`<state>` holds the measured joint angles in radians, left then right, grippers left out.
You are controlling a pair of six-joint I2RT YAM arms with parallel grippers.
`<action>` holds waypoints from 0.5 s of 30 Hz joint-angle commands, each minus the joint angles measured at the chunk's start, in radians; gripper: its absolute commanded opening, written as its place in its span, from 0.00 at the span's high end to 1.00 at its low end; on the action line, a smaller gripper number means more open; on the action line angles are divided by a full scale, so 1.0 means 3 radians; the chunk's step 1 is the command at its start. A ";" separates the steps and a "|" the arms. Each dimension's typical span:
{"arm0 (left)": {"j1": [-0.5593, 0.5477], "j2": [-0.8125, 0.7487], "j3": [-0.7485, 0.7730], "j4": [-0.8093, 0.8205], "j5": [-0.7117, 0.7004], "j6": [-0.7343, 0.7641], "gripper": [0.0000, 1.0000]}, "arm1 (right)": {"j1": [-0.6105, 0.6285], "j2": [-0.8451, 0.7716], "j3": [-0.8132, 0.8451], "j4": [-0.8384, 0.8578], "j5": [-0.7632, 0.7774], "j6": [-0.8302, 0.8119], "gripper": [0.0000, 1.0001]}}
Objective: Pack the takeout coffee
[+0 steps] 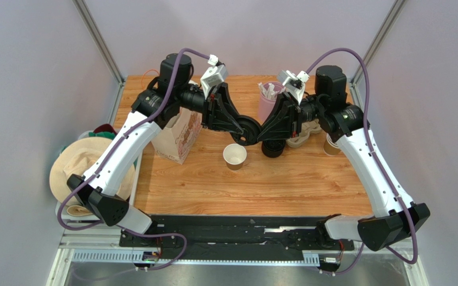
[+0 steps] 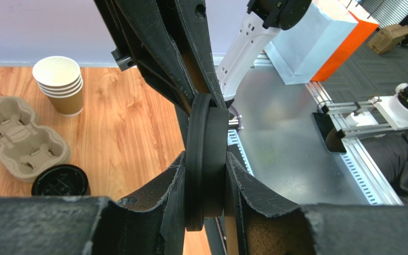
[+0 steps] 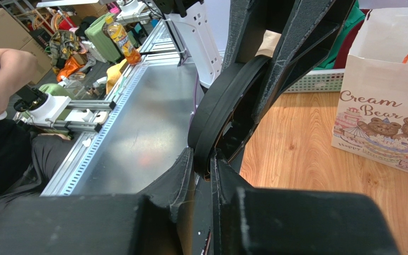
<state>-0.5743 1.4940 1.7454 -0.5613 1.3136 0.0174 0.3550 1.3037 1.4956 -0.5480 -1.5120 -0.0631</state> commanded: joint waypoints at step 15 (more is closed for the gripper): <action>0.0073 -0.0097 -0.0229 0.0556 -0.0466 -0.0782 0.77 | -0.0208 -0.0341 0.0777 -0.1367 0.2010 -0.1673 0.02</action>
<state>-0.5739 1.4937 1.6943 -0.5045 1.2530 -0.0769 0.2298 1.2873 1.6543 -0.7231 -1.2259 -0.2340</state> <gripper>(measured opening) 0.344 0.973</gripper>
